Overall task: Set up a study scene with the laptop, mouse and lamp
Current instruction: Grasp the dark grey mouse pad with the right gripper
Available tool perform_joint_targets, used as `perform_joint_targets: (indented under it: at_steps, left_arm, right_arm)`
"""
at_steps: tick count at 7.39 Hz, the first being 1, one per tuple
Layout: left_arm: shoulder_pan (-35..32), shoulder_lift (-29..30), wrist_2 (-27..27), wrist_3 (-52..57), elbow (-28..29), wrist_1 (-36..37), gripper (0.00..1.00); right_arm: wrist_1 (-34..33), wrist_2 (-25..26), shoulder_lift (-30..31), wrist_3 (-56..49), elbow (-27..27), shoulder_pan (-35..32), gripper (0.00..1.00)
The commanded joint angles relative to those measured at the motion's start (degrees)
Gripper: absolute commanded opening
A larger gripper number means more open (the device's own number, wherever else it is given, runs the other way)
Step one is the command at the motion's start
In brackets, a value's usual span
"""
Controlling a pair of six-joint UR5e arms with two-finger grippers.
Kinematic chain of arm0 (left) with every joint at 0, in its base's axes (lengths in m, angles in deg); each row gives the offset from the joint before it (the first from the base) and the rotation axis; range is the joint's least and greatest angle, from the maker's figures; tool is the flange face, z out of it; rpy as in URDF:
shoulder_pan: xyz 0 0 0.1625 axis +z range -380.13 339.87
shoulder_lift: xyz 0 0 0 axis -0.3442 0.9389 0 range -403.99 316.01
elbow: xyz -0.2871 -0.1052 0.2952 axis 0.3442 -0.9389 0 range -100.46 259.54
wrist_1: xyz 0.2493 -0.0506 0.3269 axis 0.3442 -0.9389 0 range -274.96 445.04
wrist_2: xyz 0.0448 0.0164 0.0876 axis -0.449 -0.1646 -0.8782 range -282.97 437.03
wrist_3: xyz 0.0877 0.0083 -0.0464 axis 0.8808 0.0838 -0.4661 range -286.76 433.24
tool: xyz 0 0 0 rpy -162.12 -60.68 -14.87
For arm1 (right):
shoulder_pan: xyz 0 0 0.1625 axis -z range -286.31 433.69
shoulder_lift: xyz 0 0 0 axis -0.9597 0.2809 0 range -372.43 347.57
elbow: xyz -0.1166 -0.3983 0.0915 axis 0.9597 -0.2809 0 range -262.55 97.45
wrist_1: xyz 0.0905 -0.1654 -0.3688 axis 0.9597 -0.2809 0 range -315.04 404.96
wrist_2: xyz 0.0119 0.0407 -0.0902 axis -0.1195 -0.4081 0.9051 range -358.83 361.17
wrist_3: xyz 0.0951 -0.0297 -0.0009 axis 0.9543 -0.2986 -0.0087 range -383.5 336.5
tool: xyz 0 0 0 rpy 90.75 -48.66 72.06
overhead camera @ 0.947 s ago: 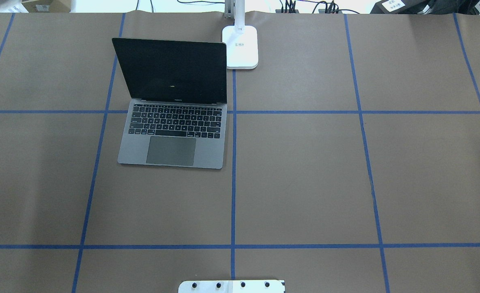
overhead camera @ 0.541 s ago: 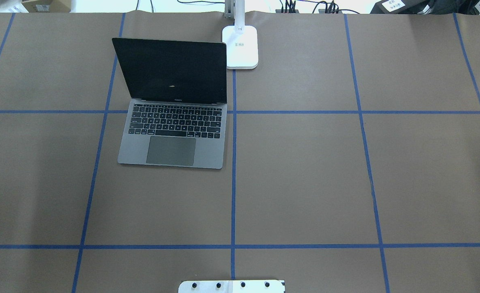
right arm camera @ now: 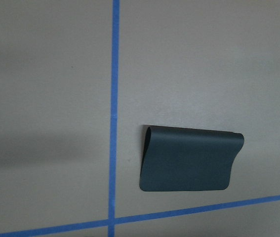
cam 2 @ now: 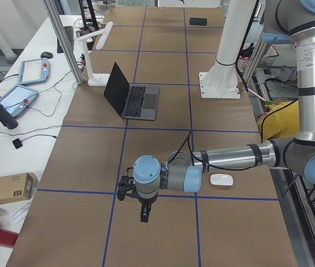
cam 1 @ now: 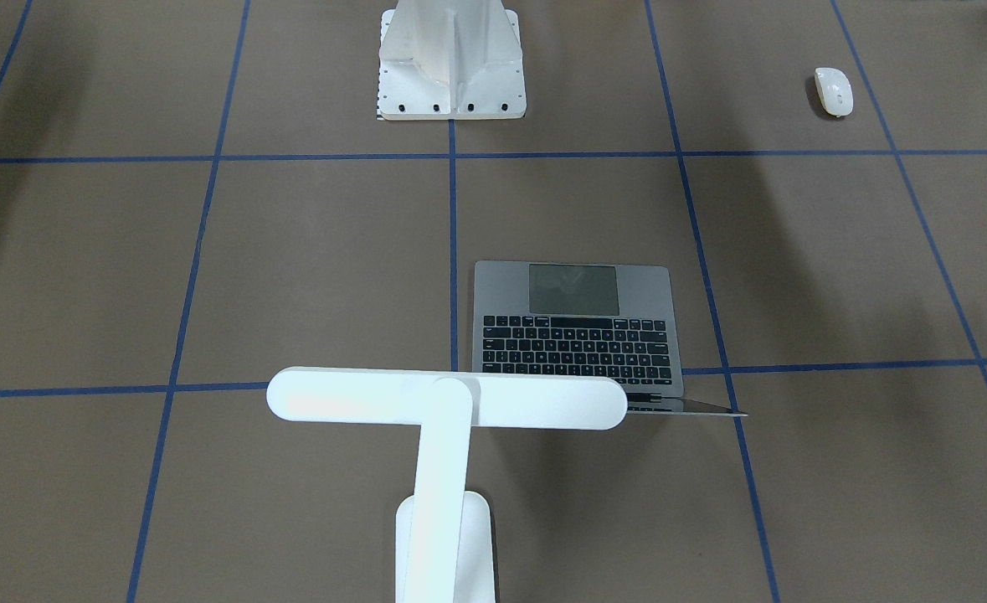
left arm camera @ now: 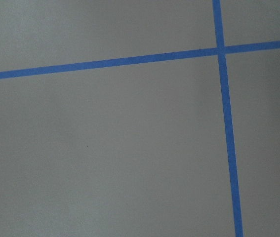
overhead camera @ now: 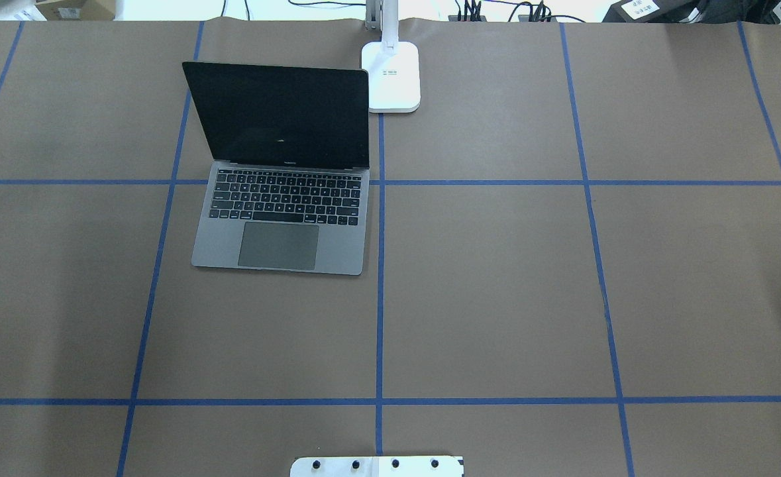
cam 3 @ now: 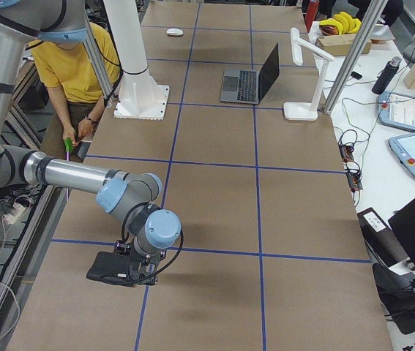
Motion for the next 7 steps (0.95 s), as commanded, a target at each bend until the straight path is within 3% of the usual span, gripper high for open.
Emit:
perform_joint_targets:
  at_steps: [1, 5, 7]
  left_arm:
    - [-0.02, -0.24, 0.0, 0.0, -0.15, -0.18, 1.0]
    - [-0.28, -0.24, 0.0, 0.0, -0.24, -0.26, 1.0]
    - [-0.28, -0.24, 0.0, 0.0, -0.15, -0.26, 1.0]
  right_arm:
    - [0.28, -0.14, -0.38, 0.28, -6.11, 2.57, 0.84]
    - [0.89, -4.09, -6.0, 0.54, -15.87, 5.45, 0.81]
    - [10.86, -5.06, -6.01, 4.2, -21.14, 11.15, 0.79]
